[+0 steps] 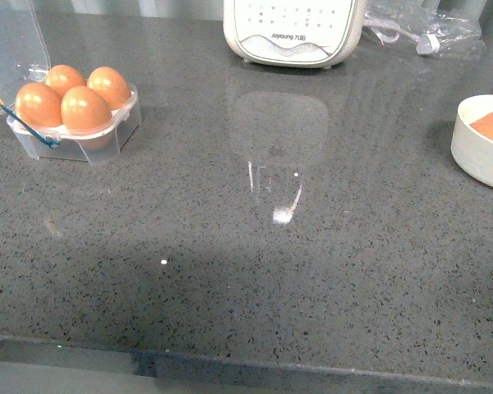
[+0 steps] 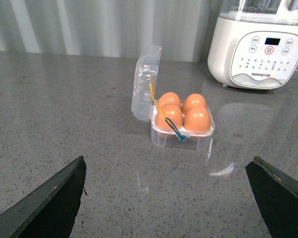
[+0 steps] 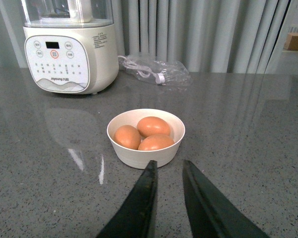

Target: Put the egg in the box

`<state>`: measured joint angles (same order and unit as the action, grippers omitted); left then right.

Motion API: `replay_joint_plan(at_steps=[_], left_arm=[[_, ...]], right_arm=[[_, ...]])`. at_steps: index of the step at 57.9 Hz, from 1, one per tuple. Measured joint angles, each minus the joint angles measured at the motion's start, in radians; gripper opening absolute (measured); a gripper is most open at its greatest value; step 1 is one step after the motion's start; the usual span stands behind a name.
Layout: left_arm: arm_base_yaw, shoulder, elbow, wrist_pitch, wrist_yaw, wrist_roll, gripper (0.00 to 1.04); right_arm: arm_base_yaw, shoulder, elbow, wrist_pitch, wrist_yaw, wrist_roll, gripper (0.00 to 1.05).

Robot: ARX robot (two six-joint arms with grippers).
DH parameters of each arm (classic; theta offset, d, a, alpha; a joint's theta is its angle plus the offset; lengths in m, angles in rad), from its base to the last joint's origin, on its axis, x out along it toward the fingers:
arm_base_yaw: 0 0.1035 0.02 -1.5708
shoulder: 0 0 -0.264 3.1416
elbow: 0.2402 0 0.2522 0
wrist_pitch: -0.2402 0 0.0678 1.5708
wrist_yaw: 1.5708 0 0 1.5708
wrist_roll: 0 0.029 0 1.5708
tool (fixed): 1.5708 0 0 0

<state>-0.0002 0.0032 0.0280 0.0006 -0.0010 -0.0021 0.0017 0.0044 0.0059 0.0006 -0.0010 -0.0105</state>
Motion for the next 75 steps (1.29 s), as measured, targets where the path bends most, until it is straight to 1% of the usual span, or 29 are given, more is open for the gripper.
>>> replay_joint_plan(at_steps=[1, 4, 9, 13, 22, 24, 27, 32, 68, 69, 71, 72, 75], left_arm=[[0.000, 0.000, 0.000, 0.000, 0.000, 0.000, 0.98], [0.000, 0.000, 0.000, 0.000, 0.000, 0.000, 0.98], [0.000, 0.000, 0.000, 0.000, 0.000, 0.000, 0.98], [0.000, 0.000, 0.000, 0.000, 0.000, 0.000, 0.98], [0.000, 0.000, 0.000, 0.000, 0.000, 0.000, 0.98], [0.000, 0.000, 0.000, 0.000, 0.000, 0.000, 0.98], [0.000, 0.000, 0.000, 0.000, 0.000, 0.000, 0.98], [0.000, 0.000, 0.000, 0.000, 0.000, 0.000, 0.98], [0.000, 0.000, 0.000, 0.000, 0.000, 0.000, 0.98], [-0.004, 0.008, 0.004, -0.012, -0.012, -0.005, 0.98], [-0.014, 0.039, 0.029, -0.090, -0.064, -0.025, 0.98], [-0.017, 0.070, 0.050, -0.155, -0.089, -0.037, 0.98], [-0.017, 0.139, 0.091, -0.261, -0.113, -0.053, 0.98]], right_arm=[[0.000, 0.000, 0.000, 0.000, 0.000, 0.000, 0.25], [0.000, 0.000, 0.000, 0.000, 0.000, 0.000, 0.36], [0.000, 0.000, 0.000, 0.000, 0.000, 0.000, 0.48], [0.000, 0.000, 0.000, 0.000, 0.000, 0.000, 0.62], [0.000, 0.000, 0.000, 0.000, 0.000, 0.000, 0.85], [0.000, 0.000, 0.000, 0.000, 0.000, 0.000, 0.93], [0.000, 0.000, 0.000, 0.000, 0.000, 0.000, 0.99], [0.000, 0.000, 0.000, 0.000, 0.000, 0.001, 0.97], [0.000, 0.000, 0.000, 0.000, 0.000, 0.001, 0.97], [0.000, 0.000, 0.000, 0.000, 0.000, 0.001, 0.97], [0.000, 0.000, 0.000, 0.000, 0.000, 0.001, 0.97], [0.000, 0.000, 0.000, 0.000, 0.000, 0.001, 0.97], [0.000, 0.000, 0.000, 0.000, 0.000, 0.001, 0.97]])
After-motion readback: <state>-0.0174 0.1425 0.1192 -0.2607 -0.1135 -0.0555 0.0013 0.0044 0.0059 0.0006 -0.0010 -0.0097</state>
